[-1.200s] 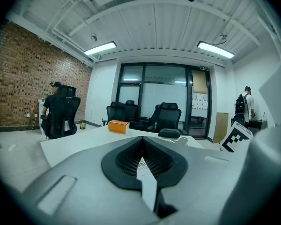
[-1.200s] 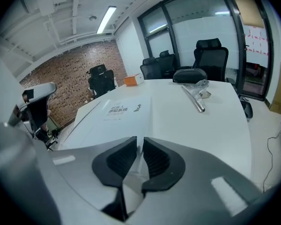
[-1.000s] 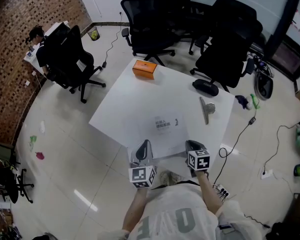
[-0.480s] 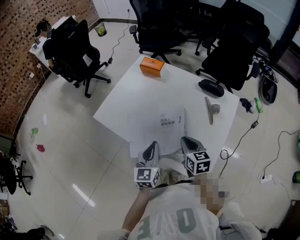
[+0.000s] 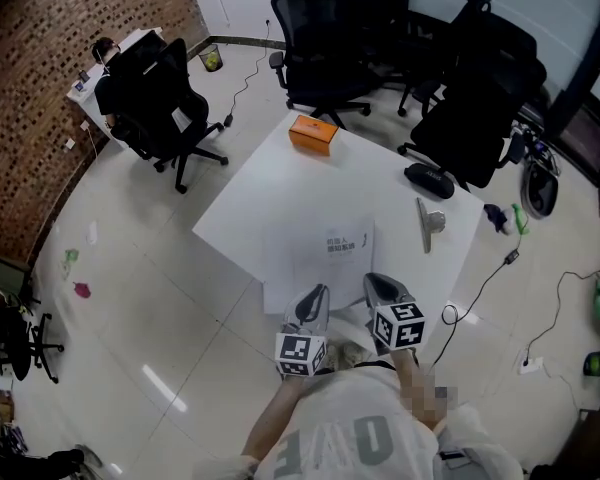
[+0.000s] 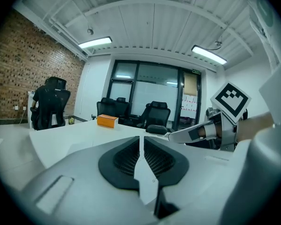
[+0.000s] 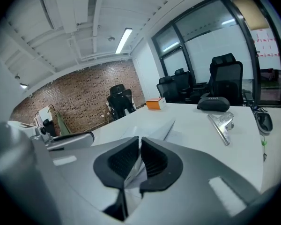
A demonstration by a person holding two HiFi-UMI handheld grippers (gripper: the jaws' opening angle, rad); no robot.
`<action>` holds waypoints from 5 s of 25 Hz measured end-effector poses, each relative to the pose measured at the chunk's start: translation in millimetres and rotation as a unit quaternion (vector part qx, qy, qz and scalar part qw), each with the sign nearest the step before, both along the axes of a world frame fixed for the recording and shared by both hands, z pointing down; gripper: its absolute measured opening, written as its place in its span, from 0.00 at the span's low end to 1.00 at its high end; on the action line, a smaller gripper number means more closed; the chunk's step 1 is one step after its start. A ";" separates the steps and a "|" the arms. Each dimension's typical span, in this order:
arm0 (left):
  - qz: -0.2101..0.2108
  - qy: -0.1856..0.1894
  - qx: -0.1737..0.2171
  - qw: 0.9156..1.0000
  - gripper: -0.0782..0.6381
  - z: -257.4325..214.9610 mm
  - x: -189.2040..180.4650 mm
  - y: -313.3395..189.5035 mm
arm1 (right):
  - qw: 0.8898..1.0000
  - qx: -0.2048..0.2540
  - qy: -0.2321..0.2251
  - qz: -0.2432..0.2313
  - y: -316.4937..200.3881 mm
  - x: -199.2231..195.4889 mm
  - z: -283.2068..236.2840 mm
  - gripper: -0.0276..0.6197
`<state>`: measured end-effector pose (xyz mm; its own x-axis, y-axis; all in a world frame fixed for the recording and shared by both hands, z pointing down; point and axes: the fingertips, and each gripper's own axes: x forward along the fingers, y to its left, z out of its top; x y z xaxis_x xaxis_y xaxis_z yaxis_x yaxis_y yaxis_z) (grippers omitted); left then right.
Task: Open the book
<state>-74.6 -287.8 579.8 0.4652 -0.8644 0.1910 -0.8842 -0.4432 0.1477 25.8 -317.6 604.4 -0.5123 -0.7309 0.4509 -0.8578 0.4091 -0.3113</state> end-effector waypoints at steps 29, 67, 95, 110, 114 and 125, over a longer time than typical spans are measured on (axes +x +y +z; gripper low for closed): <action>0.105 -0.058 -0.032 0.992 0.31 40.7 40.0 10.7 | 0.993 0.025 -0.016 -0.111 -4.2 -65.0 -27.1 0.07; -0.197 0.096 -0.045 0.975 0.16 32.0 -102.3 9.6 | 0.988 -0.082 0.088 -0.099 17.1 -61.5 104.2 0.05; -0.304 0.027 -0.121 0.944 0.23 114.6 -198.9 7.6 | 0.978 -0.093 0.152 -0.110 15.6 -56.9 126.7 0.05; -0.235 0.101 -0.166 0.952 0.29 139.4 -145.1 25.8 | 0.976 -0.081 0.199 -0.019 -16.3 4.1 122.9 0.05; -0.225 0.084 -0.144 0.960 0.33 131.9 -144.3 31.7 | 0.977 -0.079 0.199 -0.012 -19.1 9.6 124.9 0.05; -0.204 0.062 -0.130 0.968 0.39 124.9 -139.0 39.5 | 0.978 -0.073 0.196 0.000 -30.5 13.8 124.2 0.05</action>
<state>-213.6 -248.3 704.7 0.1277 -0.9111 0.3920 -0.9461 0.0068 0.3239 39.7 -348.1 728.6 -0.2796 -0.6440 0.7121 -0.9228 0.3851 -0.0140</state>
